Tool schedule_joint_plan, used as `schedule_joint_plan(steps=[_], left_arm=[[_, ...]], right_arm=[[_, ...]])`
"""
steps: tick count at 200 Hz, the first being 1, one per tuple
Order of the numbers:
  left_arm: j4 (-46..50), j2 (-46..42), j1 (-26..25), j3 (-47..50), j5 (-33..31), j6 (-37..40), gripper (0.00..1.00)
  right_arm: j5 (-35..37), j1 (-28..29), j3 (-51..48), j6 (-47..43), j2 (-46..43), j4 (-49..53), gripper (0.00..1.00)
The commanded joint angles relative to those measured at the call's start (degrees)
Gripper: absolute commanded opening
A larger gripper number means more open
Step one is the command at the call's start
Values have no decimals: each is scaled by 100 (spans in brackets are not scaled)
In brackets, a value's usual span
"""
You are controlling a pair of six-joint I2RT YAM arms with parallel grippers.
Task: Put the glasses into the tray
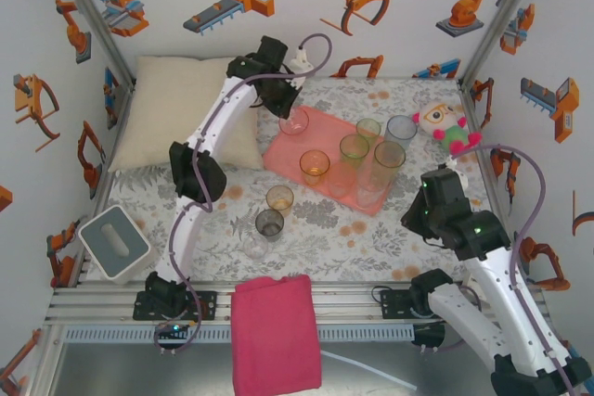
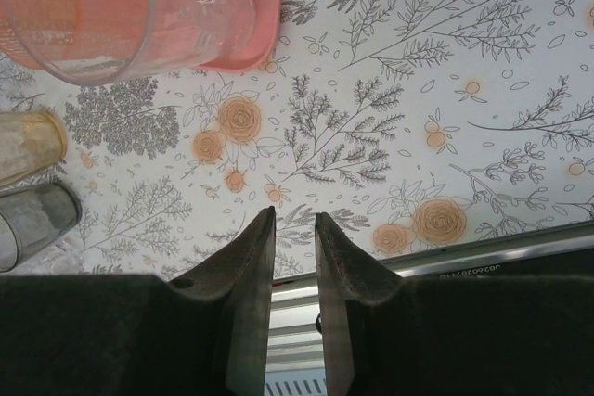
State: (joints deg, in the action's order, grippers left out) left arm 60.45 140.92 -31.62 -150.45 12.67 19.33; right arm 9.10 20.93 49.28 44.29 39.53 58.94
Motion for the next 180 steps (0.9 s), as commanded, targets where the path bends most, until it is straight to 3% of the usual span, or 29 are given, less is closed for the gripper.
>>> schedule_joint_plan(steps=[1, 96, 180], left_arm=[[-480, -98, -153, 54, 120, -260, 13], [-1082, 377, -595, -22, 24, -341, 15], [-1175, 638, -672, -37, 24, -276, 15]], right_arm=[[149, 45, -164, 179, -93, 50, 27], [99, 43, -401, 307, -290, 55, 27], [83, 48, -502, 335, -298, 22, 27]])
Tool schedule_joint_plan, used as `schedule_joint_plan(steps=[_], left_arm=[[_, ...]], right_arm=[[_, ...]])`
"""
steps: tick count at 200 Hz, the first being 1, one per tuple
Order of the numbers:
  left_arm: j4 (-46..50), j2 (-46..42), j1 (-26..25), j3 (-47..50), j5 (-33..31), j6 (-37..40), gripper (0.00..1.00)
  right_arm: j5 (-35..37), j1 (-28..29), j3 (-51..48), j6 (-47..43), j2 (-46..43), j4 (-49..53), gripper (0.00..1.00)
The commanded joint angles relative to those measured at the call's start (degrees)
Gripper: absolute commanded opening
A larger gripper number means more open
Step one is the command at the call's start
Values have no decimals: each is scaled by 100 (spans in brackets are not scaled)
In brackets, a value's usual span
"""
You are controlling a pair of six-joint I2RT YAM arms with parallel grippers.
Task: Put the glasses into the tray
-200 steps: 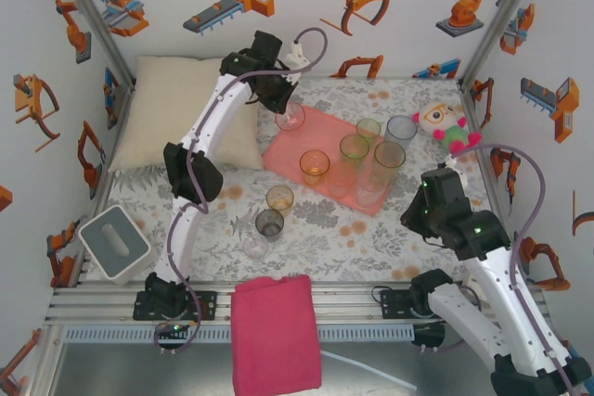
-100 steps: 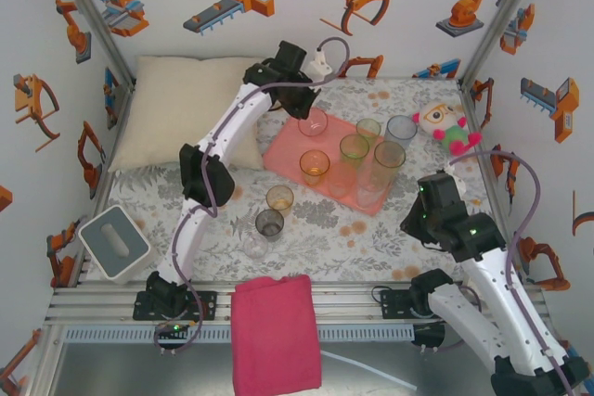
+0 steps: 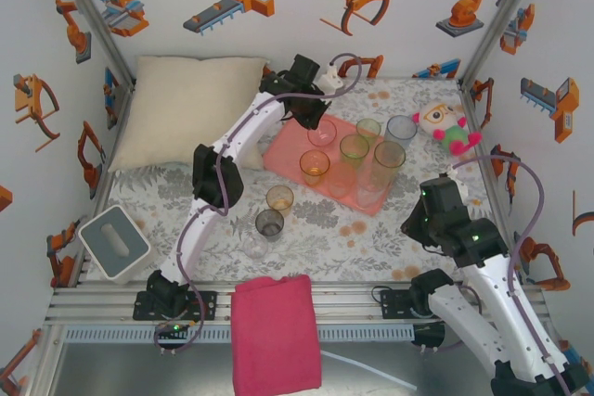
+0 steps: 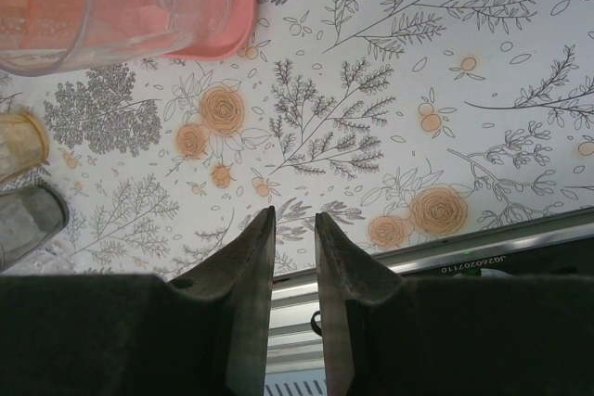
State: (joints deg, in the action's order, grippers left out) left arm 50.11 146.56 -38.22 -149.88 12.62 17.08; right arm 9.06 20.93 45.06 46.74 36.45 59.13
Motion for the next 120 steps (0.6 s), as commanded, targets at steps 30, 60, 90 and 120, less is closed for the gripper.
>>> schedule_joint_plan(steps=[30, 60, 90, 120], left_arm=[[-142, 127, -25, -77, 110, -97, 16], [-116, 193, -62, -76, 134, -69, 18], [-115, 241, -64, -76, 144, -56, 18], [-115, 279, -80, -85, 119, -54, 20]], right_arm=[[61, 44, -129, 109, 29, -62, 27], [52, 43, -137, 129, 23, -80, 27], [43, 47, -155, 134, 32, -93, 27], [26, 49, -181, 138, 37, -85, 27]])
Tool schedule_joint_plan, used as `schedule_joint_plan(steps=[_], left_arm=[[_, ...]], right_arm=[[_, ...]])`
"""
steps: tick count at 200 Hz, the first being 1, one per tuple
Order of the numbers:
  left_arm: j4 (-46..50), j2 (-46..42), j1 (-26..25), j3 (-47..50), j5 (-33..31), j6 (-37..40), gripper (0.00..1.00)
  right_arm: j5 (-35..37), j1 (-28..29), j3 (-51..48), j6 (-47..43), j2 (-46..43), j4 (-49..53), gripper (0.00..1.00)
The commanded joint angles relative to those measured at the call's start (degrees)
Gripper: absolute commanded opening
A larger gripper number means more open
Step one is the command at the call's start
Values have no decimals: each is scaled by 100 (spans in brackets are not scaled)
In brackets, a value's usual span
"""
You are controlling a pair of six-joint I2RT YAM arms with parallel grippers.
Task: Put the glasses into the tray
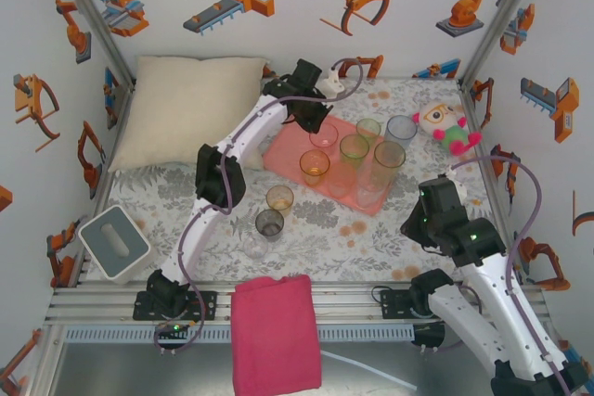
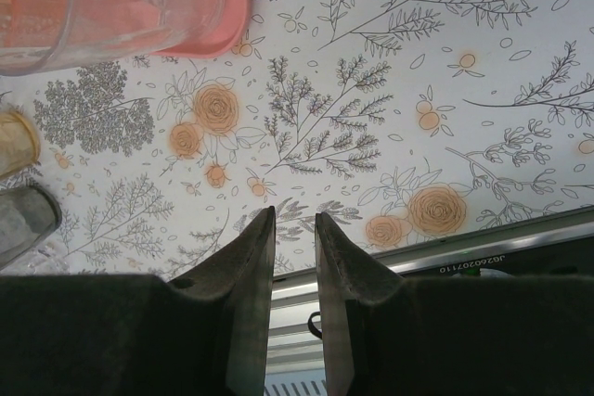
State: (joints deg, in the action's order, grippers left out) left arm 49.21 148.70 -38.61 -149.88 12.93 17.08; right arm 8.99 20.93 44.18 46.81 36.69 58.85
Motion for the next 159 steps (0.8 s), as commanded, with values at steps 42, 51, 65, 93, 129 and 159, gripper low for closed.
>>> schedule_joint_plan(steps=[42, 51, 65, 93, 129, 159], left_arm=[[-56, 75, -47, -114, 91, -55, 25], [-84, 62, -46, -118, 87, -56, 30], [-105, 58, -45, -139, 86, -56, 35], [-107, 25, -42, -163, 106, -54, 38], [-20, -132, -45, -146, 95, -52, 49], [87, -438, -46, -81, -130, -10, 61]], right_arm=[[23, 44, -103, 136, 10, -86, 27], [23, 45, -103, 144, 14, -86, 27], [17, 45, -111, 153, 23, -92, 27], [7, 44, -112, 153, 6, -80, 27], [32, 43, -55, 145, -14, -62, 27], [49, 46, 41, 114, 18, -79, 27]])
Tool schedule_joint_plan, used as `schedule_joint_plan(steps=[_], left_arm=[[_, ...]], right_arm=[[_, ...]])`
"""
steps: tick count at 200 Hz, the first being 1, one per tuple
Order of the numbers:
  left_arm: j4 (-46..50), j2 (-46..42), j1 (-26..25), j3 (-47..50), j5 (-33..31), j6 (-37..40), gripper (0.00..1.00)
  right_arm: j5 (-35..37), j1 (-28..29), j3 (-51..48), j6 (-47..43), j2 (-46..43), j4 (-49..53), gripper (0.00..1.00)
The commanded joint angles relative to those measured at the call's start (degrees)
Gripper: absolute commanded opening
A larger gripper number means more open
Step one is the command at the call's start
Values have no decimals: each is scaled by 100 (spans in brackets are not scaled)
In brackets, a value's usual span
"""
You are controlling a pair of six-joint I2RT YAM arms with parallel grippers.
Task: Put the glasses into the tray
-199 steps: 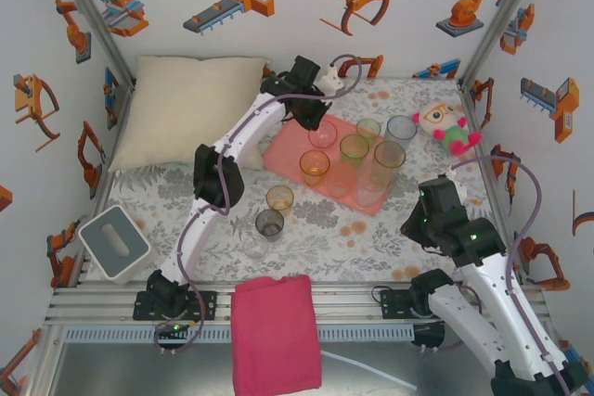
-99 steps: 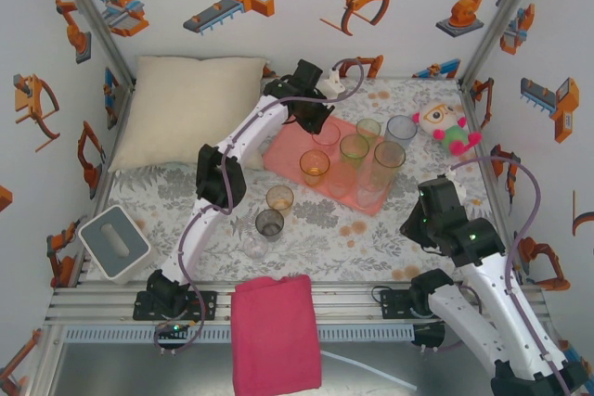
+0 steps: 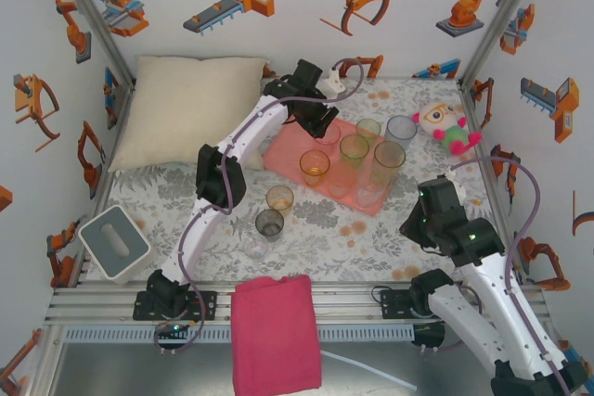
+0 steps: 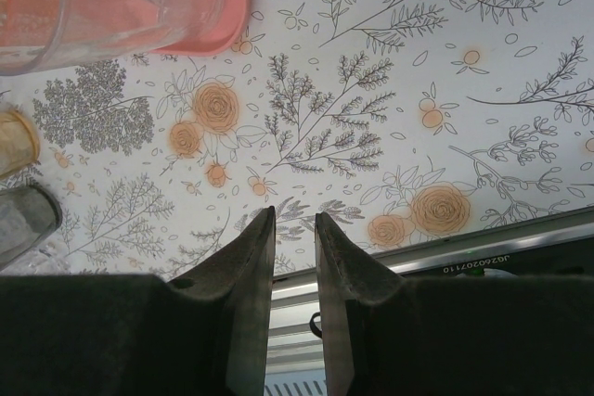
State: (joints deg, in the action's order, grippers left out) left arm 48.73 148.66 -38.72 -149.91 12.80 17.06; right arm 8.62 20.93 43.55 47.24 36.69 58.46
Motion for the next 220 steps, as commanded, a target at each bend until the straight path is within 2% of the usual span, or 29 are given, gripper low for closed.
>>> schedule_joint_plan(steps=[1, 47, 69, 98, 134, 172, 199, 220], left_arm=[[136, -447, -37, -76, -127, -9, 61], [436, -1087, -38, -69, -514, 262, 67], [848, -1526, -37, -1, -703, 208, 74], [1446, -2487, -35, 693, -844, 123, 75], [1886, -3987, 3, 2513, -650, -91, 76], [1338, -5514, 43, 5180, -398, -313, 72], [770, -6090, 41, 6597, -259, -377, 71], [323, -6260, 36, 7249, -235, -410, 70]], right_arm=[[91, 44, 111, 68, 20, -38, 27], [116, 43, 258, -60, 66, -115, 28], [105, 48, 324, -111, 40, -45, 28], [87, 50, 413, -193, -12, 64, 28], [48, 43, 438, -286, 58, 80, 28], [-123, 48, 413, -242, 154, -66, 28], [-126, 43, 364, -195, 146, -68, 28], [-106, 50, 312, -146, 146, -90, 28]])
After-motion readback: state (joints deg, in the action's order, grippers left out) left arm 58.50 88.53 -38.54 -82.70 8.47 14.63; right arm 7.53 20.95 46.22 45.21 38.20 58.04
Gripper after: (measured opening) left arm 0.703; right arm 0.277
